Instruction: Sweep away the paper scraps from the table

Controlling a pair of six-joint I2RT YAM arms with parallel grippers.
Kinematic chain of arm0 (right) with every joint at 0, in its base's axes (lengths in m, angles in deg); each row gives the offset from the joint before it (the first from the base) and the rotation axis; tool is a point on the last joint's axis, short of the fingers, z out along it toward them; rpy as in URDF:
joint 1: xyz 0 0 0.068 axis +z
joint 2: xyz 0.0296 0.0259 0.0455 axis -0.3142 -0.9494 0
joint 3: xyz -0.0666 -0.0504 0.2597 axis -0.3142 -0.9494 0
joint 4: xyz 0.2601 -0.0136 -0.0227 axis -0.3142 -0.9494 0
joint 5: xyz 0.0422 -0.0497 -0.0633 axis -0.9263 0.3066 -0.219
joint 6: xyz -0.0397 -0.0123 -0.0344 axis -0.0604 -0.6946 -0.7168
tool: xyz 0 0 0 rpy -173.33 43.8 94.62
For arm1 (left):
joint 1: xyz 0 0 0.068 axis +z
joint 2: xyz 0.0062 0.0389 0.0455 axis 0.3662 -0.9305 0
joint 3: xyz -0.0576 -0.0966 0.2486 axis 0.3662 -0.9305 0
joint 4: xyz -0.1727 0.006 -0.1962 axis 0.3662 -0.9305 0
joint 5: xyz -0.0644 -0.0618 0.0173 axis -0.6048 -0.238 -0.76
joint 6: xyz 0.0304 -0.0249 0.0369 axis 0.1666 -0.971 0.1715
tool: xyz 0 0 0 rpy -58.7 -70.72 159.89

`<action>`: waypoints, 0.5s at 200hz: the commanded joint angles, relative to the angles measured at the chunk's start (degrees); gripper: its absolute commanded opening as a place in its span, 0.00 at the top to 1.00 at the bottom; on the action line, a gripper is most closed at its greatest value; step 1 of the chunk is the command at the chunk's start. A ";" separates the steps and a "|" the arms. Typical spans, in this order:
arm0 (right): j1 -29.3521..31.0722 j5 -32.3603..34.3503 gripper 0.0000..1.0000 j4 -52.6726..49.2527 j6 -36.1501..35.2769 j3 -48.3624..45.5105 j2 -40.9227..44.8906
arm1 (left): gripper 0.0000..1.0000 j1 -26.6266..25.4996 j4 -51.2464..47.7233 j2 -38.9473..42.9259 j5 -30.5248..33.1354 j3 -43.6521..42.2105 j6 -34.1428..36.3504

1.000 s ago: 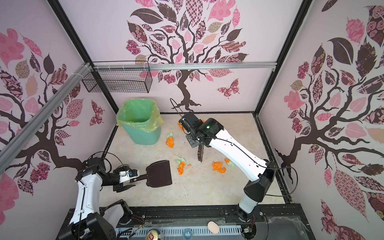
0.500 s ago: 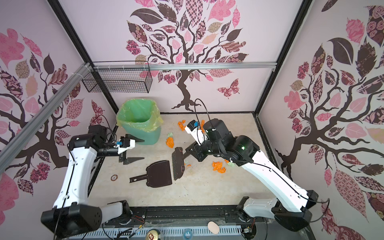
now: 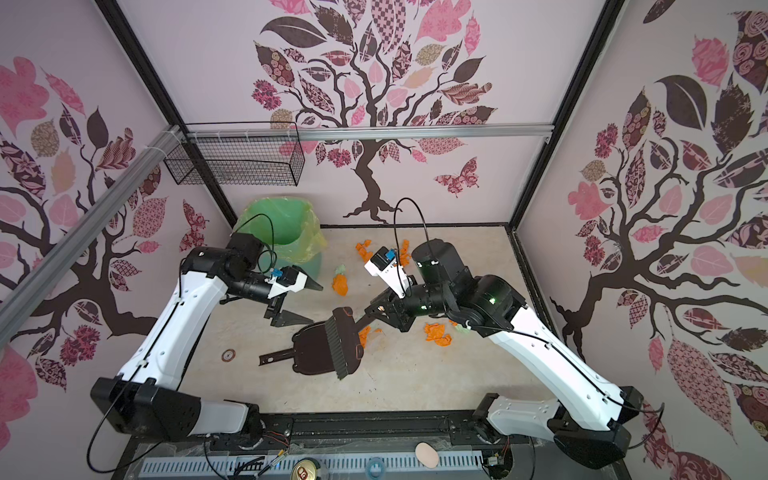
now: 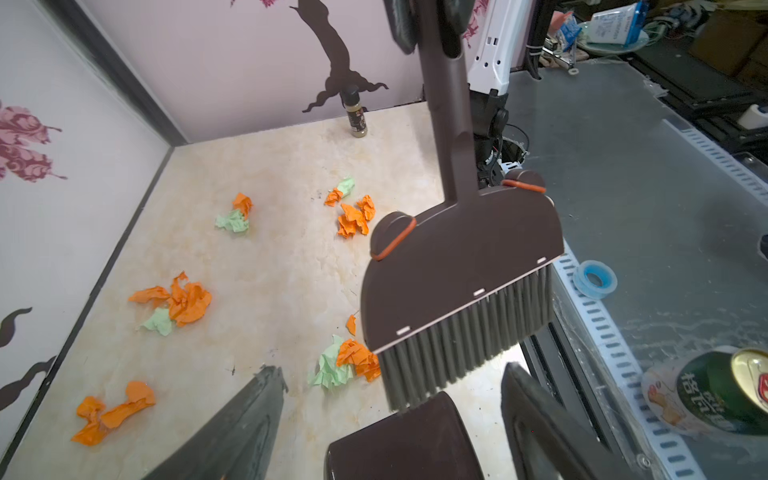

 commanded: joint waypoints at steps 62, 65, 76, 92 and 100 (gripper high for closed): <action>0.11 -4.64 1.00 0.99 -4.45 4.76 -3.04 | 0.14 -11.06 -13.93 -4.19 6.53 2.89 3.06; 0.07 -4.65 1.00 1.02 -4.54 4.85 -3.26 | 0.14 -11.11 -13.97 -4.53 6.36 3.12 2.84; 0.08 -4.60 1.00 1.13 -4.82 5.40 -3.97 | 0.14 -11.20 -14.10 -6.11 5.86 4.33 1.58; 0.25 -4.57 1.00 1.13 -5.27 6.22 -4.87 | 0.15 -11.93 -14.14 -8.06 6.64 5.46 0.67; 0.25 -4.33 1.00 1.23 -5.44 6.65 -5.37 | 0.16 -12.48 -14.16 -8.93 7.29 5.92 0.24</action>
